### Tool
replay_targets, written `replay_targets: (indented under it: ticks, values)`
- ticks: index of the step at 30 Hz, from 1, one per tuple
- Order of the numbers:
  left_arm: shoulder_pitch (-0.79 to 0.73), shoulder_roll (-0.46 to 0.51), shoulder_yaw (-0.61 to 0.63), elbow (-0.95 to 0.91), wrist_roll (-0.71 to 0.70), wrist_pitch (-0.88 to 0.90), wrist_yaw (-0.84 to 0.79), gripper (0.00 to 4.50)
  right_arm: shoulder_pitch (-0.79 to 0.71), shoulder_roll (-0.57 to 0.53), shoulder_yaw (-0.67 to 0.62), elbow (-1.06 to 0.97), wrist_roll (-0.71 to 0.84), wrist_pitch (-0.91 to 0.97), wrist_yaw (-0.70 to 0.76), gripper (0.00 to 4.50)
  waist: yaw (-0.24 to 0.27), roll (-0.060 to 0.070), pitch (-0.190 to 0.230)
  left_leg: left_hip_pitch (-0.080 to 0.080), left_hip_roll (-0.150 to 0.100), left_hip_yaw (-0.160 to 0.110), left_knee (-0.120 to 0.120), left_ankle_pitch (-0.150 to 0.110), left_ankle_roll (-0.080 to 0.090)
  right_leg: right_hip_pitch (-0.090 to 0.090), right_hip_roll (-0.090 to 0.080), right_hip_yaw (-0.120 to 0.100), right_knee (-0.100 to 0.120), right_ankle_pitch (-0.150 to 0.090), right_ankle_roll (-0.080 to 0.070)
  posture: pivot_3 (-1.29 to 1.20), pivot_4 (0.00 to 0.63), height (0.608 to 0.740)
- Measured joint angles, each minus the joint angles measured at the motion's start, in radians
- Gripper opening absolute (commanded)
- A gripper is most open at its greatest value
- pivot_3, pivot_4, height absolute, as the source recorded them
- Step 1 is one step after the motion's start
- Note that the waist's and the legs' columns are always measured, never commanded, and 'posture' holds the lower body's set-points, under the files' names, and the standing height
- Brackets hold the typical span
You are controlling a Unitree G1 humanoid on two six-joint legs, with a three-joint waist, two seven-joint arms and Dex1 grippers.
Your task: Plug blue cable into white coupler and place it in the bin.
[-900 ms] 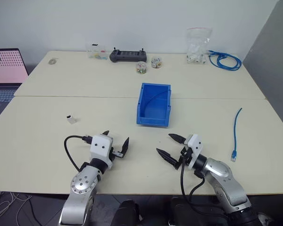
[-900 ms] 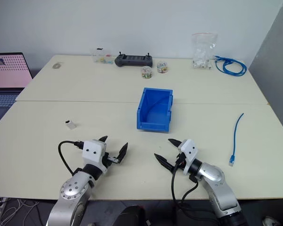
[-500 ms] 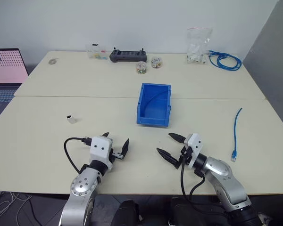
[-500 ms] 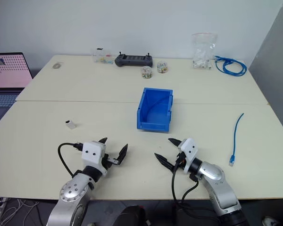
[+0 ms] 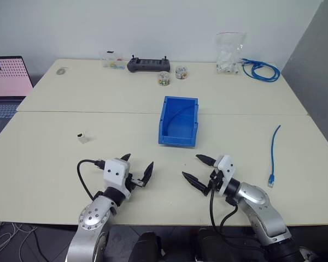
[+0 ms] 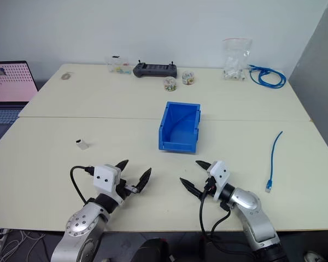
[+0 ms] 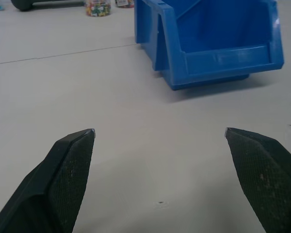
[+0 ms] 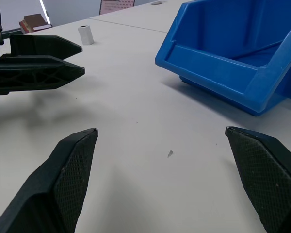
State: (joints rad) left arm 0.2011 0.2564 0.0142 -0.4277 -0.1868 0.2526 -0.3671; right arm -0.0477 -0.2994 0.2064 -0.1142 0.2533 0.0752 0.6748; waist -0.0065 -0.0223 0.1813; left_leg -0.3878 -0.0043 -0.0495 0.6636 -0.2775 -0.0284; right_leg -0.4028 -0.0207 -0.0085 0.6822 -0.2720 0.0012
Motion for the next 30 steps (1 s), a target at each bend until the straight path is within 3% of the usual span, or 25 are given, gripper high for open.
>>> replay_targets:
  ticks: [8, 13, 18, 22, 27, 30]
  values:
    - [0.016, 0.083, -0.018, -0.017, -0.079, -0.001, -0.147, 4.5, 0.005, 0.012, -0.022, -0.007, 0.002, 0.013, -0.045, 4.47, 0.0, 0.0, 0.0, 0.0, 0.0, 0.0, 0.0, 0.0, 0.0, 0.0, 0.0, 0.0, 0.0, 0.0, 0.0, 0.0, 0.15, 0.74]
    - [-0.029, 0.121, -0.061, -0.018, -0.064, -0.013, -0.187, 4.5, -0.005, -0.046, -0.063, -0.111, 0.039, 0.116, -0.042, 4.47, 0.001, 0.0, 0.0, 0.0, 0.0, 0.0, 0.0, 0.0, 0.0, 0.0, 0.0, 0.0, 0.0, 0.0, 0.0, 0.0, 0.15, 0.74]
    - [-0.146, 0.204, -0.093, -0.039, -0.093, 0.078, -0.257, 4.5, -0.051, -0.316, -0.166, -0.288, 0.166, 0.337, 0.068, 4.47, 0.003, 0.0, 0.0, 0.0, -0.001, 0.0, 0.0, 0.0, 0.0, 0.001, 0.0, -0.001, 0.0, 0.0, 0.0, 0.0, 0.15, 0.74]
    - [-0.237, 0.257, -0.122, -0.041, -0.169, 0.221, -0.329, 4.5, -0.095, -0.505, -0.241, -0.286, 0.174, 0.375, 0.172, 4.47, -0.001, 0.0, 0.0, 0.001, -0.001, 0.0, 0.0, 0.0, 0.0, 0.002, 0.001, -0.001, 0.0, 0.0, 0.0, 0.0, 0.15, 0.74]
    - [-0.347, 0.32, -0.164, -0.062, -0.243, 0.321, -0.433, 4.5, -0.165, -0.792, -0.262, -0.104, 0.088, 0.217, 0.447, 4.47, 0.0, 0.001, 0.001, 0.006, 0.0, 0.0, 0.0, 0.0, 0.001, 0.007, 0.001, -0.001, -0.003, -0.001, 0.0, 0.0, 0.15, 0.74]
    - [-0.385, 0.319, -0.184, -0.068, -0.252, 0.336, -0.453, 4.5, -0.221, -0.903, -0.166, 0.084, -0.078, -0.046, 0.581, 4.47, -0.002, 0.001, 0.001, 0.008, 0.0, 0.001, 0.0, 0.0, 0.001, 0.009, 0.001, -0.001, -0.003, -0.001, 0.0, 0.0, 0.15, 0.74]
